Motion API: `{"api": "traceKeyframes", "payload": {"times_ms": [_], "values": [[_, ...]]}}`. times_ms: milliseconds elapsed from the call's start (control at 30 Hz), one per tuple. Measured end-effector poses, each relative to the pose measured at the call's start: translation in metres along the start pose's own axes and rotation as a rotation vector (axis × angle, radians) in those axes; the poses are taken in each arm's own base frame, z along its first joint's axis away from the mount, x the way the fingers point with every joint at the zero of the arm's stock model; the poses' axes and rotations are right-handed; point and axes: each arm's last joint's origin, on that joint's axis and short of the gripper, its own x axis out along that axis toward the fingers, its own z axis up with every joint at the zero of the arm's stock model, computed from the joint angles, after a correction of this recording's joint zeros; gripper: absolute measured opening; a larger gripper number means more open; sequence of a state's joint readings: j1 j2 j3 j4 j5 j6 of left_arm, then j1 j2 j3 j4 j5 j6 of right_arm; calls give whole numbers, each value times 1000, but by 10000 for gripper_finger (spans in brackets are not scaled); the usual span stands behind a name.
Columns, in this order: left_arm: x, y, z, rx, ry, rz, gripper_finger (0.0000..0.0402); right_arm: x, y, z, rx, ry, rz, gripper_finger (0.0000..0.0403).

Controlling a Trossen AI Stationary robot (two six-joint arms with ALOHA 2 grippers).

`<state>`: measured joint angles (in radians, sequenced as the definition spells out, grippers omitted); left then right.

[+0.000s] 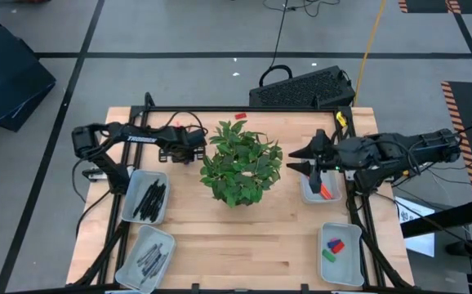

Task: Sort crayons/erasers/pens/pencils in bins
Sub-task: Put the purple eraser into the bottom right gray bin

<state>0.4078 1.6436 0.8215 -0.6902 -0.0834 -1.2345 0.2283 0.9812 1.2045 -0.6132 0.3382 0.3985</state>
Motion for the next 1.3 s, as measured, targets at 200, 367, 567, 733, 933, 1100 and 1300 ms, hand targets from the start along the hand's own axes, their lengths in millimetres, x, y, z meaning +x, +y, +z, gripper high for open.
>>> {"api": "traceKeyframes", "payload": {"times_ms": [200, 367, 567, 733, 933, 1100, 1300], "values": [[-3, 0, 0, 19, -1, -9, 60, -2, -5, 2, 14, -15, -16, 153], [-27, 0, 1, 50, 16, -99, 62, -13, -13, 8, -21, -73, -25, 153], [-91, 0, 12, 142, -132, -331, 62, -28, -23, 21, -56, -194, -43, 153], [-175, 4, 28, 263, -392, -546, 62, -41, -25, 51, -90, -285, -85, 153], [-295, 17, 45, 410, -750, -740, 62, -39, -20, 98, -167, -336, -137, 153], [-373, 29, 44, 581, -1056, -799, 62, -33, -16, 138, -158, -467, -208, 153], [-417, 17, 24, 858, -1273, -802, 62, -2, 1, 160, -349, -605, -174, 153]]}}
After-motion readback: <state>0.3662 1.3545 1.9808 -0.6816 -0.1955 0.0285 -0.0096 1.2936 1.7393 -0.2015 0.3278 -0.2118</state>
